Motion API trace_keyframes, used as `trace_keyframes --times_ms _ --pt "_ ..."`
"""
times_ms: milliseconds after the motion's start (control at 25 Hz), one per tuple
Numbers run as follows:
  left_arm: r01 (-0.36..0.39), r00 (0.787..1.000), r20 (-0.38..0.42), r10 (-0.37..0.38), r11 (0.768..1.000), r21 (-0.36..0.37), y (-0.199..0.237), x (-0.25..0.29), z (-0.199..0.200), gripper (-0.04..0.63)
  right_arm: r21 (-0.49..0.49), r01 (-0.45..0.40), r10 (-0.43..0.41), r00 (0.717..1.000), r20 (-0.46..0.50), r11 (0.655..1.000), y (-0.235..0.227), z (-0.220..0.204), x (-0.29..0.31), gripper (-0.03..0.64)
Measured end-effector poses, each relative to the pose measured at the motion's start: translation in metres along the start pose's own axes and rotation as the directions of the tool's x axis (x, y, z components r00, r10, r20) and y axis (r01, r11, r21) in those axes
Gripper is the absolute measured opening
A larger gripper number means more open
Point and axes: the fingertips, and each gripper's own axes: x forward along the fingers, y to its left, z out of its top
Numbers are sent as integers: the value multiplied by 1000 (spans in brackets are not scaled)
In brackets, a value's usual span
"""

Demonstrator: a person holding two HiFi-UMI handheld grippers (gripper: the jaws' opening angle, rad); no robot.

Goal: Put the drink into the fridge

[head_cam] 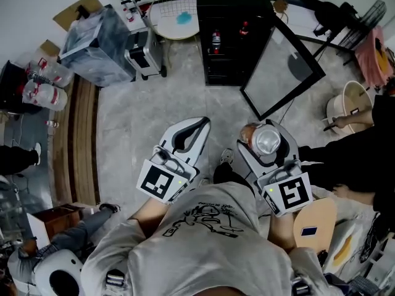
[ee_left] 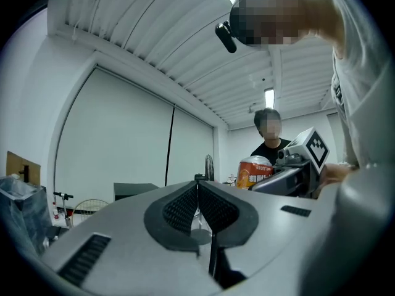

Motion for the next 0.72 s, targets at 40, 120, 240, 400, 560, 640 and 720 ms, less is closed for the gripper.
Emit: trace_keyframes --times_ms 40,120,240,400,560,640,720 --pt "-2 1000 -3 2 1000 3 2 10 -1 23 1 0 0 1000 2 1000 -11 0 3 339" --pt "-9 1000 -10 9 1000 4 6 31 -1 22 3 -1 1 1000 4 1000 -32 1 8 339" --pt "-16 1000 -14 16 1000 6 9 61 -1 23 3 -2 2 1000 4 1000 -63 2 12 339" --pt "-21 1000 -20 21 1000 12 11 95 -2 22 2 -9 9 1000 9 1000 -95 4 18 339" --pt "-25 999 -25 25 1000 16 14 123 -4 23 1 -22 22 1000 10 1000 -122 5 24 339" --pt "-28 999 -22 29 999 21 17 136 -5 23 -6 -27 28 1000 11 1000 -134 5 28 339" --pt "-31 999 -20 31 999 26 19 148 -6 21 -7 -26 26 1000 12 1000 -145 5 31 339"
